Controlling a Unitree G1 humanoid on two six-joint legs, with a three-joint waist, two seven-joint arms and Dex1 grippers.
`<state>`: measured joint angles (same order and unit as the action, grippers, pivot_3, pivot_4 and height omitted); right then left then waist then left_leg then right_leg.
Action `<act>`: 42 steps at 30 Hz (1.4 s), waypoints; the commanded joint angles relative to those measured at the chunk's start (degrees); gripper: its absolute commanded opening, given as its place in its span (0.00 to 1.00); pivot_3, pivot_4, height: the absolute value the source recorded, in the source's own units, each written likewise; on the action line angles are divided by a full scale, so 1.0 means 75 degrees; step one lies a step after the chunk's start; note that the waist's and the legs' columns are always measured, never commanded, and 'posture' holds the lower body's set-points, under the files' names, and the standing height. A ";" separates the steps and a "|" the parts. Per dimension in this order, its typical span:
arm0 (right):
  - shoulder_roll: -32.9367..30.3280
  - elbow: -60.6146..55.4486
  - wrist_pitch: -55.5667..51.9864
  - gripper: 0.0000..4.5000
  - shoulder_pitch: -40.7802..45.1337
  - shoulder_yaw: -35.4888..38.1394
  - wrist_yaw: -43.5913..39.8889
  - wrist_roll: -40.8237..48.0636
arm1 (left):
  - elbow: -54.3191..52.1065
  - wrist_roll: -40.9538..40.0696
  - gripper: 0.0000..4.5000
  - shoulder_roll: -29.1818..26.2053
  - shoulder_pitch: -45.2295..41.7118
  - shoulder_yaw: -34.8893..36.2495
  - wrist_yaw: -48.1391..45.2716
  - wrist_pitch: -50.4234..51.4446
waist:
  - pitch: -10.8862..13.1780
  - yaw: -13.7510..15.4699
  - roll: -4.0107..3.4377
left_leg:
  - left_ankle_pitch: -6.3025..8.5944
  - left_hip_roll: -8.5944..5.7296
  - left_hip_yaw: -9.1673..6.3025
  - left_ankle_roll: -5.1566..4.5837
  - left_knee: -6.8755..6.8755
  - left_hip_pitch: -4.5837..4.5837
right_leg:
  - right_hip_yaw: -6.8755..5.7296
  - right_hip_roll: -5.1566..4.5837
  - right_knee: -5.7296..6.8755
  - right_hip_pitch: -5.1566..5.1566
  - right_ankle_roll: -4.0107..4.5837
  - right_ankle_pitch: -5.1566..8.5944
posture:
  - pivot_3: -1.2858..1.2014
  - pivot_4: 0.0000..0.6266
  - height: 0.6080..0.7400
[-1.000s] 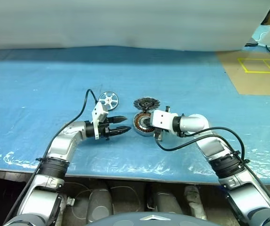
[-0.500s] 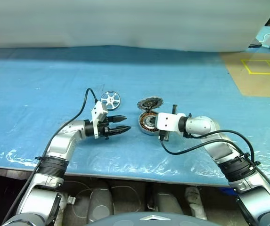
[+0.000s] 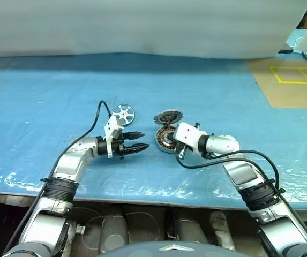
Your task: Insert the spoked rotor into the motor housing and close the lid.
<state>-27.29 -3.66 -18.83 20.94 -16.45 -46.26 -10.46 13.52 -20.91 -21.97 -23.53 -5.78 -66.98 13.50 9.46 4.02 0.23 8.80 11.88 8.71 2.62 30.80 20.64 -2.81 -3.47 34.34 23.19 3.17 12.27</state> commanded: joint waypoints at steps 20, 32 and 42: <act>0.1657 -0.0799 -0.3892 0.00 -0.0094 0.2083 0.0674 0.3391 | 0.0080 0.0078 0.59 -0.0088 -0.0185 0.0058 -0.0102 -0.0244 | -0.0019 0.0041 0.0006 | 0.0001 0.0000 -0.0001 0.0003 -0.0092 -0.0059 | 0.0000 -0.0008 -0.0091 -0.0056 -0.0008 0.0004 | 0.52 0.24 1.00; 0.1612 -0.1476 -0.3787 0.00 -0.0015 0.3224 0.0756 0.5186 | 0.0013 0.0061 0.59 -0.0086 -0.0114 0.0050 -0.0076 -0.0233 | -0.0010 0.0031 -0.0008 | -0.0012 -0.0005 0.0004 0.0023 -0.0087 0.0099 | -0.0010 0.0013 -0.0081 0.0089 0.0059 -0.0033 | 0.52 0.24 1.00; 0.1062 -0.1054 -0.3101 0.00 -0.0348 0.2301 0.1022 0.4567 | 0.0022 0.0040 0.59 -0.0093 -0.0179 0.0059 -0.0105 -0.0219 | -0.0009 0.0049 -0.0010 | -0.0015 -0.0006 0.0005 0.0029 -0.0077 0.0089 | -0.0010 0.0009 -0.0077 0.0076 0.0057 -0.0034 | 0.52 0.24 1.00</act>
<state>-19.30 -11.97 -44.35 17.66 1.38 -39.83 24.97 14.92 -20.10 -22.36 -24.25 -5.74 -67.30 12.42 9.39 4.39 0.15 8.68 11.84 8.74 2.83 30.24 21.31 -2.88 -3.41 33.77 23.76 3.60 12.01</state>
